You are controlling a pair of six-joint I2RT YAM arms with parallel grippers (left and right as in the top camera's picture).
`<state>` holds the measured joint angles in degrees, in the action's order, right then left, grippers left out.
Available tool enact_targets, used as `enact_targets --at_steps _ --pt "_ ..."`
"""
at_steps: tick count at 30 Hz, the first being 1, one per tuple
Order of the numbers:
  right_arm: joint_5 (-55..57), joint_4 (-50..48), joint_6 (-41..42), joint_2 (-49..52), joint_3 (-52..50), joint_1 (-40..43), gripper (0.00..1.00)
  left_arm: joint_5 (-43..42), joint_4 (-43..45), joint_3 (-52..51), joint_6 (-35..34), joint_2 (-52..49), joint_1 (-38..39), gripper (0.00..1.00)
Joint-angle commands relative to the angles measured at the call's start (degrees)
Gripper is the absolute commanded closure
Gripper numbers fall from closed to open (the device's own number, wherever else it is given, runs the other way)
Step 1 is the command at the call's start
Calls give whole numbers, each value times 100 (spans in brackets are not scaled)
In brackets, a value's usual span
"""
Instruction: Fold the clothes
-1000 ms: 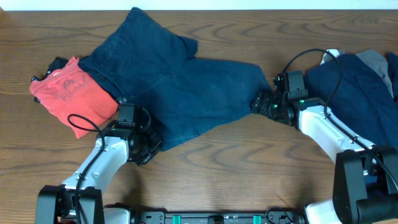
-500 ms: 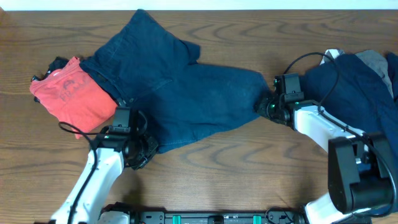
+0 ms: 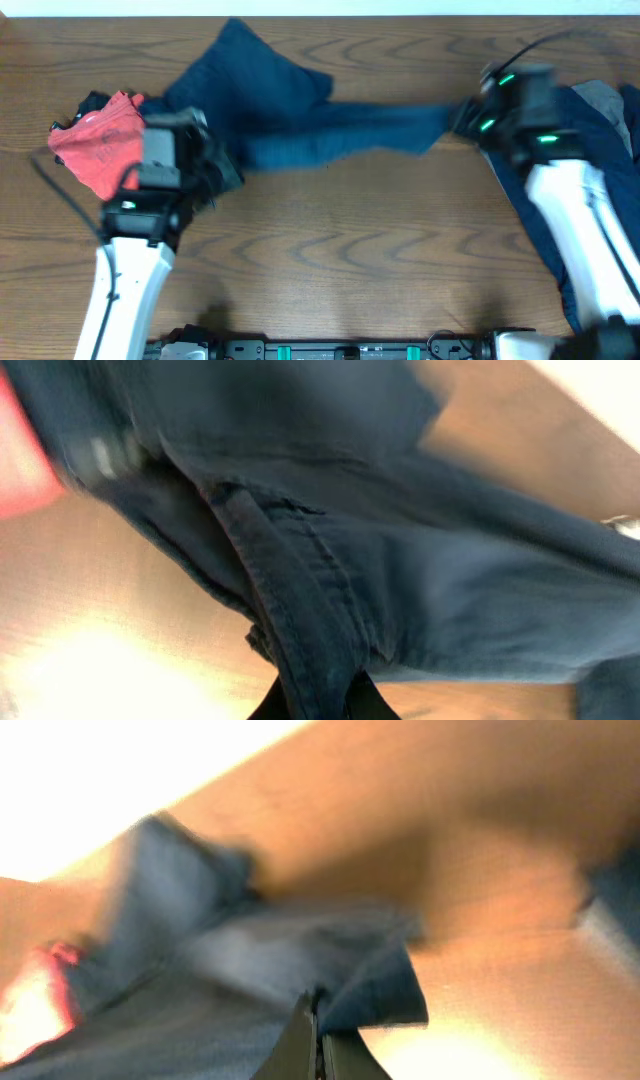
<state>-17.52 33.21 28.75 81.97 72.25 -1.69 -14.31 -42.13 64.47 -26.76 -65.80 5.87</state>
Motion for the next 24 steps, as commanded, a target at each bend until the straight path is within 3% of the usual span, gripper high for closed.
enact_targets --at_steps 1,9,13,19,24 --pt "188 647 -529 -608 1102 363 99 345 -348 1318 557 39 -11 94" --pt "916 2441 -1088 -1150 3506 708 99 348 -1473 4092 802 39 -11 94" --pt "1488 2761 -1292 -1296 4459 741 99 348 -1751 5112 883 48 -11 94" --pt "1733 2837 -1429 -1239 4894 741 99 348 -1812 5292 925 -87 -11 94" --pt "1731 3036 -1429 -629 4892 741 99 348 -1856 5276 1040 -758 -11 94"
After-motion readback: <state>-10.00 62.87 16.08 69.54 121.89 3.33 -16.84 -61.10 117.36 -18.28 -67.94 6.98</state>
